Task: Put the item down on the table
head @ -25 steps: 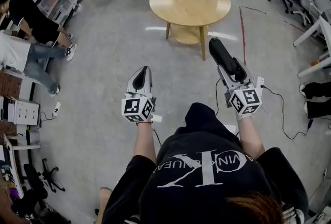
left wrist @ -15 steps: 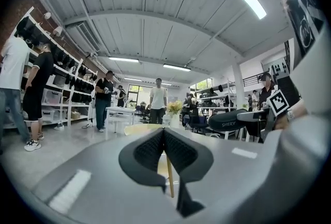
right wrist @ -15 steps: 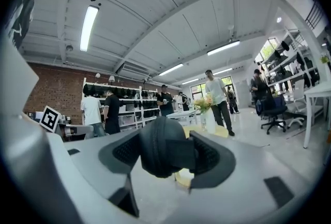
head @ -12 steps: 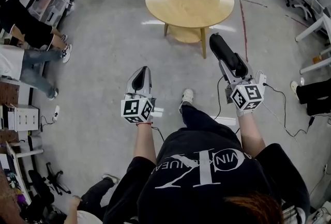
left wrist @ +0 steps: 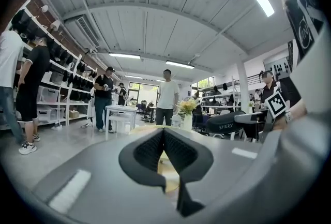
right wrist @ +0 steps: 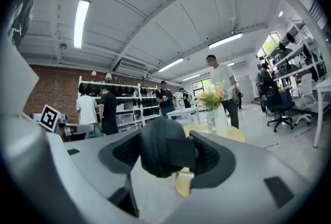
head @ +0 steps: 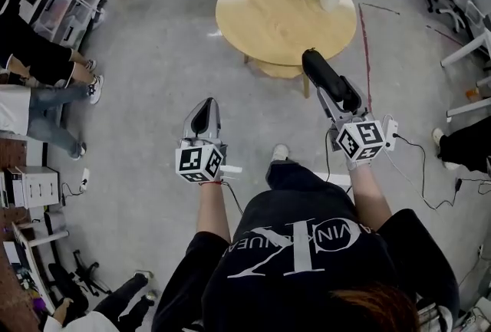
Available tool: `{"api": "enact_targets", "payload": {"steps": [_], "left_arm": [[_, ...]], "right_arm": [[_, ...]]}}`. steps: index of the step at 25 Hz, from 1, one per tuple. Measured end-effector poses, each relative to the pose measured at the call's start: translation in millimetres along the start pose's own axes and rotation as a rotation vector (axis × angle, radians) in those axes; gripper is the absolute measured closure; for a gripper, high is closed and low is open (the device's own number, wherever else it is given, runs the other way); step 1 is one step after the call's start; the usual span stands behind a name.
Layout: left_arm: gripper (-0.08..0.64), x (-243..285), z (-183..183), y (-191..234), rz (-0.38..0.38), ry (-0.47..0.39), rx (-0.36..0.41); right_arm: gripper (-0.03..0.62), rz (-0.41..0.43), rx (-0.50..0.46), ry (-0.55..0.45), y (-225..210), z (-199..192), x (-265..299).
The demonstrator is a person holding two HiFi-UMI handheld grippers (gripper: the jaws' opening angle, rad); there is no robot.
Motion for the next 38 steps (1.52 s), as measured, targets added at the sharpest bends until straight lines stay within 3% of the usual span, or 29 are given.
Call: {"api": "enact_targets", "payload": {"steps": [9,22,29,38], "left_arm": [[0.548,78,-6,9,-0.038,0.036,-0.021],[0.549,158,-4,44,-0.005,0.041,-0.025],[0.549,184,-4,32,-0.051,0.065,-0.016],[0.548,239,-1,58,-0.133,0.108,-0.032]], "right_arm": [[0.31,-0.009,0.031,0.028,-42,-1,62],[0.31,0.054,0.019,0.054,-81,4,156],[0.31,0.038,0.049,0.072,-97,-2,163],[0.31,-0.033,0.089,0.08,-94,-8,196]]}}
Point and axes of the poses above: the fingertips, and each gripper's own axes: x forward along the fingers, y to its left, z out of its top, the point moved 7 cm from there along -x, backward along the fingers, and after that the axes turned 13 degrees about z, right-handed, at the moved point
